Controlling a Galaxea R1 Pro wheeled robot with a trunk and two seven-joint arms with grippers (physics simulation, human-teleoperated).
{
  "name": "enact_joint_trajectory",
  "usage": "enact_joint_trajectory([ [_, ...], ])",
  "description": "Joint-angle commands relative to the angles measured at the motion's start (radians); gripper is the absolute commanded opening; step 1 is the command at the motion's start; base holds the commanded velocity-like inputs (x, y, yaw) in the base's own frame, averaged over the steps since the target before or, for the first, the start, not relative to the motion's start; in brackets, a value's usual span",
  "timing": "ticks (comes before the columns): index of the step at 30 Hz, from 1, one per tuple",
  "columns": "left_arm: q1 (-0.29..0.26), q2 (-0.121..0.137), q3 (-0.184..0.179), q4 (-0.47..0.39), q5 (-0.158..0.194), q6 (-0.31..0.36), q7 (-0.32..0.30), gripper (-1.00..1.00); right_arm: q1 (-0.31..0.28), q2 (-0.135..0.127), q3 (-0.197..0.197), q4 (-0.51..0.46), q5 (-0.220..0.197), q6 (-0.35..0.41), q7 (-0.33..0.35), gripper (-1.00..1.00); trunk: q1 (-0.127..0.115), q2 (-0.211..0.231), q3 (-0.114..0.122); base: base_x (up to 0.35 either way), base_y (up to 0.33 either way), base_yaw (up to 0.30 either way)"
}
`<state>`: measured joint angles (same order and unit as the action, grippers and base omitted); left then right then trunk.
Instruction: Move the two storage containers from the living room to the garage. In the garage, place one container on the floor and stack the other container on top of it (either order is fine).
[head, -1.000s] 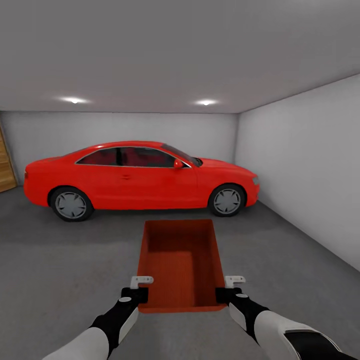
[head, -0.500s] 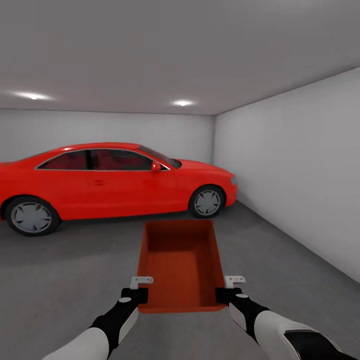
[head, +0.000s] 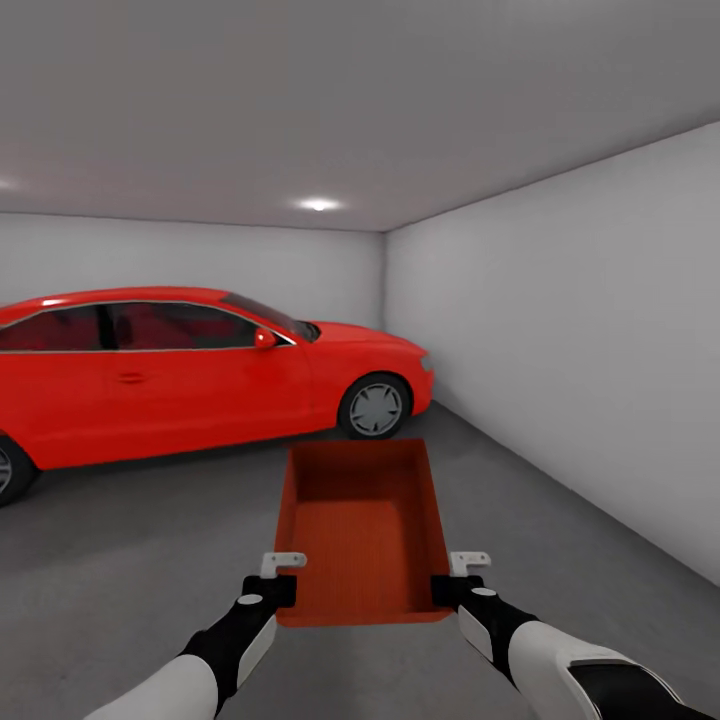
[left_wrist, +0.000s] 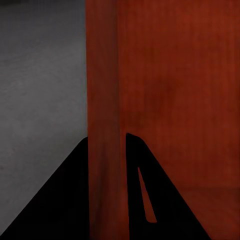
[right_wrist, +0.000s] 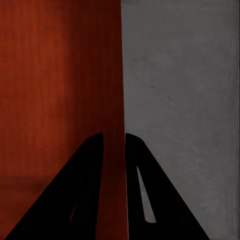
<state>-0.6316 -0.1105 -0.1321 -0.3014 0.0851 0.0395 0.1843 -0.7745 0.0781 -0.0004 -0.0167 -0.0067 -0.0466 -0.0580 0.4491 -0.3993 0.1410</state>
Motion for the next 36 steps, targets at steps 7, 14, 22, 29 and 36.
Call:
enact_joint_trajectory([
  [7,0.0,0.002,0.016,-0.004,-0.011,0.005,0.018,-1.0,0.0,-0.001,-0.024,0.003,-0.007,-0.004,-0.04,-1.0,0.001,-0.001,-0.005,0.322,0.0,-0.254],
  [14,0.0,0.002,0.016,-0.004,-0.011,0.005,0.018,-1.0,0.0,-0.001,-0.024,0.003,-0.007,-0.003,-0.04,-1.0,0.001,-0.001,-0.011,0.322,0.0,-0.252],
  [22,0.0,0.002,0.016,-0.004,-0.011,0.005,0.018,-1.0,0.0,-0.001,-0.024,0.003,-0.007,-0.004,-0.04,-1.0,0.001,-0.001,-0.018,0.322,0.0,-0.252],
  [29,0.0,0.002,0.017,-0.004,-0.011,0.005,0.018,-1.0,0.0,-0.001,-0.024,0.003,-0.007,-0.003,-0.04,-1.0,0.001,-0.001,-0.024,0.322,0.0,-0.252],
  [36,0.0,0.002,0.017,-0.004,-0.011,0.009,0.018,-1.0,0.0,-0.002,-0.024,0.003,-0.007,-0.003,-0.04,-1.0,0.001,-0.001,-0.03,0.322,0.001,-0.252],
])
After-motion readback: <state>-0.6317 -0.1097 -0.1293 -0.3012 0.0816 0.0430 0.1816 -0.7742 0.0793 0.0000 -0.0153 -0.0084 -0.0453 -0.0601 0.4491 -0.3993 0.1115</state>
